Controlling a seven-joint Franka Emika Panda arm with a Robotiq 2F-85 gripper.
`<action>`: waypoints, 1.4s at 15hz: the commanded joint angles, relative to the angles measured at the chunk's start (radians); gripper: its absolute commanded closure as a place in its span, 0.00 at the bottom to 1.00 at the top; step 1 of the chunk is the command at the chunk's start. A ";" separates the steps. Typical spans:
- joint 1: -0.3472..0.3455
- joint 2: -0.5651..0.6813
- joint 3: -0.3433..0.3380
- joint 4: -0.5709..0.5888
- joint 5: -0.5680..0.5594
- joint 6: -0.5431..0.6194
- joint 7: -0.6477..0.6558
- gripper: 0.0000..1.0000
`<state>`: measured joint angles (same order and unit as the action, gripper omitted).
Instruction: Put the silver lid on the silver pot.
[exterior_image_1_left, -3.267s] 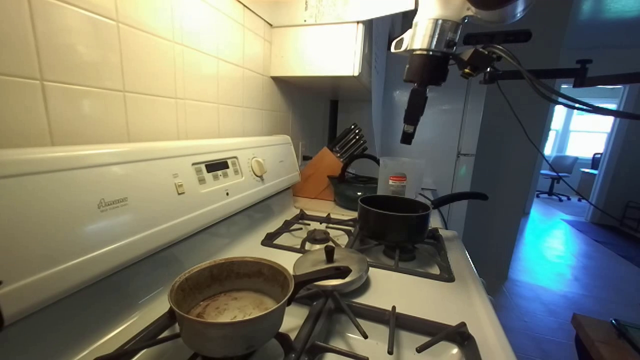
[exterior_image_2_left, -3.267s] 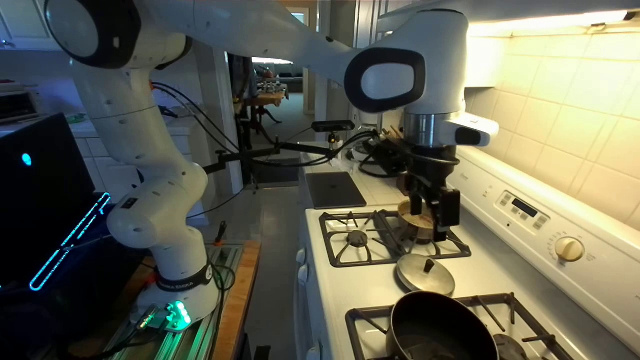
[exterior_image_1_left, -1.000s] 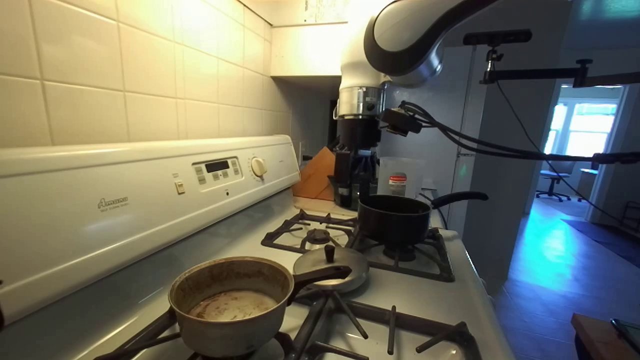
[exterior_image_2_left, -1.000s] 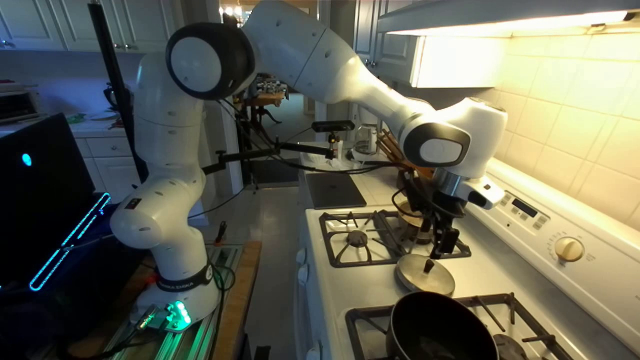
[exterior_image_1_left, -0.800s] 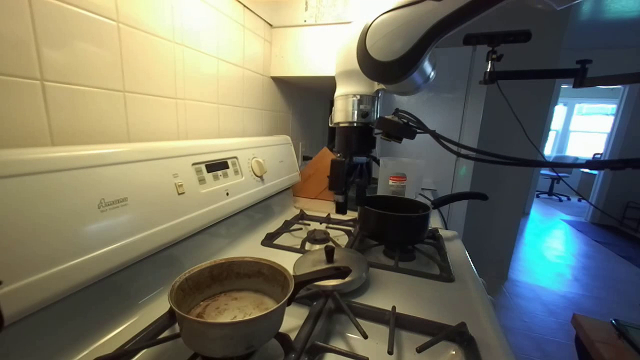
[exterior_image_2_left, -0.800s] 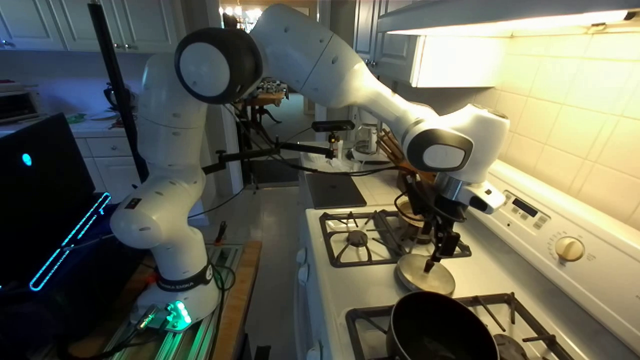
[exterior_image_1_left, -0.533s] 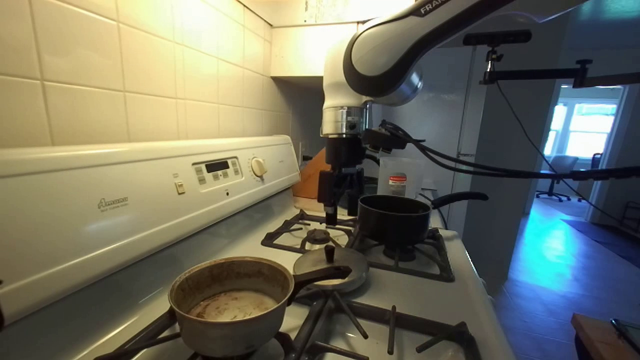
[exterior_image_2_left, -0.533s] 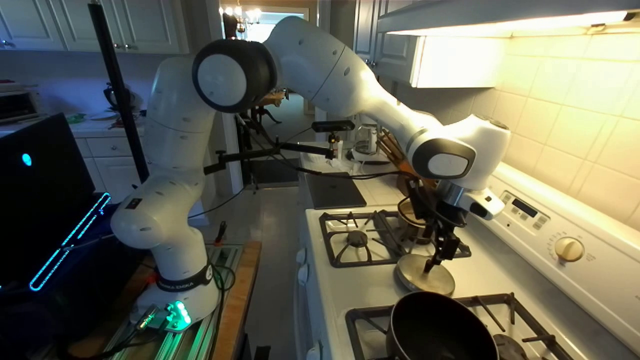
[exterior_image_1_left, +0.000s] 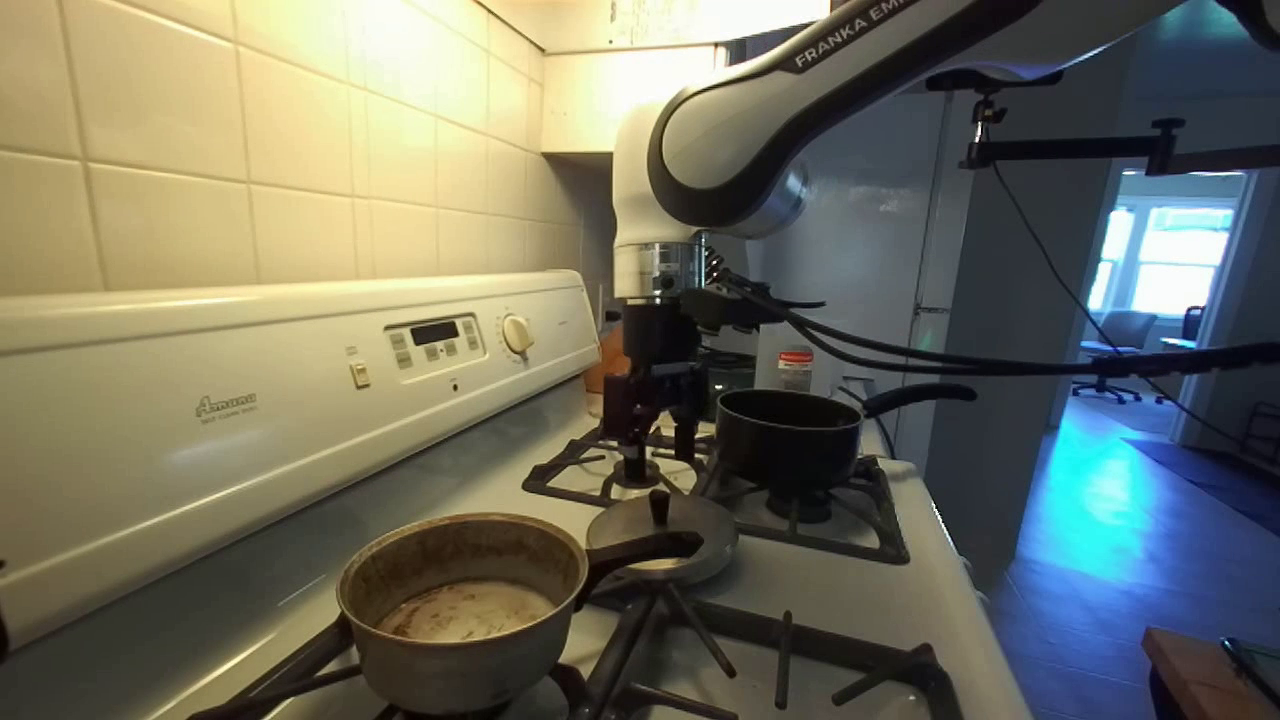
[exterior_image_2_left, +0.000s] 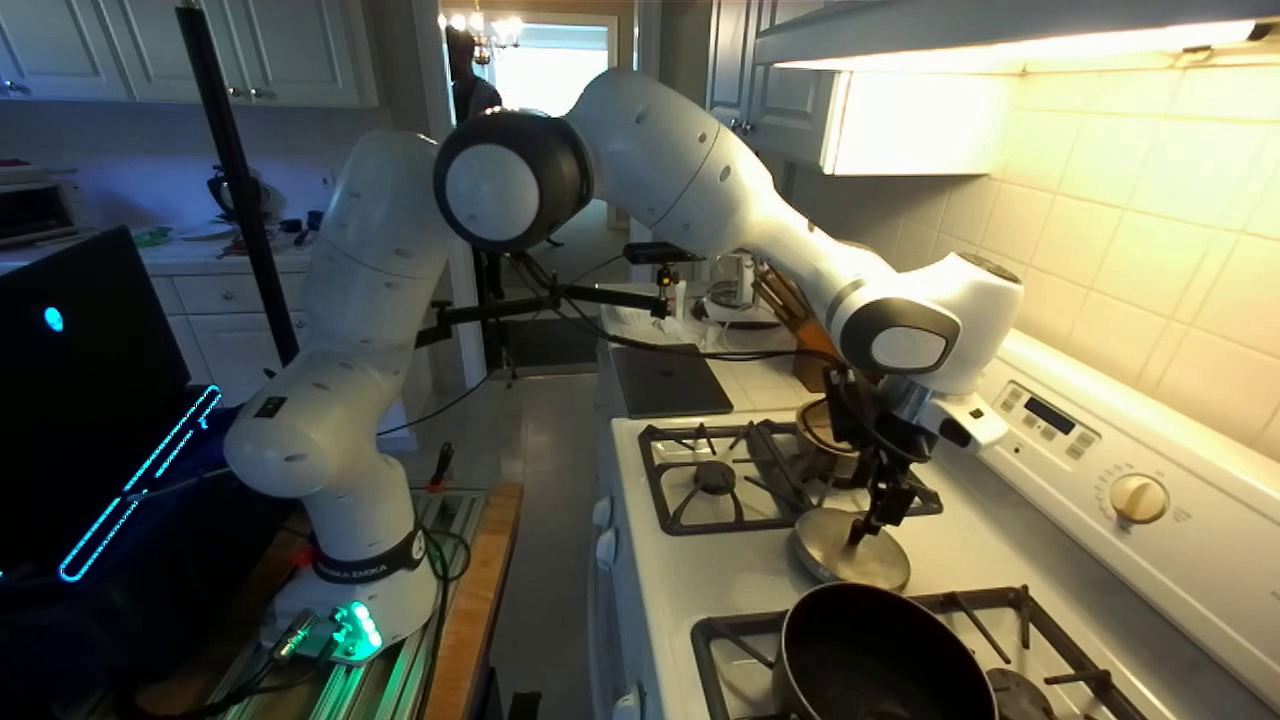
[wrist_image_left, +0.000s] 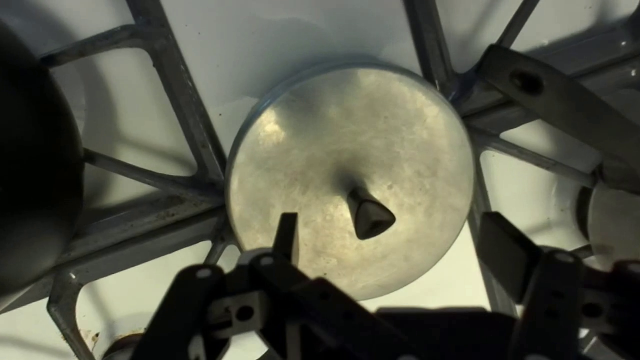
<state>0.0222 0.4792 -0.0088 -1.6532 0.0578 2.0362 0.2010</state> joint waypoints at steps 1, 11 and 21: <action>0.013 0.051 -0.013 0.060 -0.009 -0.038 0.050 0.29; 0.022 0.077 -0.026 0.072 -0.028 -0.048 0.082 0.58; 0.050 0.091 -0.035 0.068 -0.111 -0.018 0.068 0.75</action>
<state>0.0559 0.5463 -0.0328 -1.6135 -0.0233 2.0130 0.2552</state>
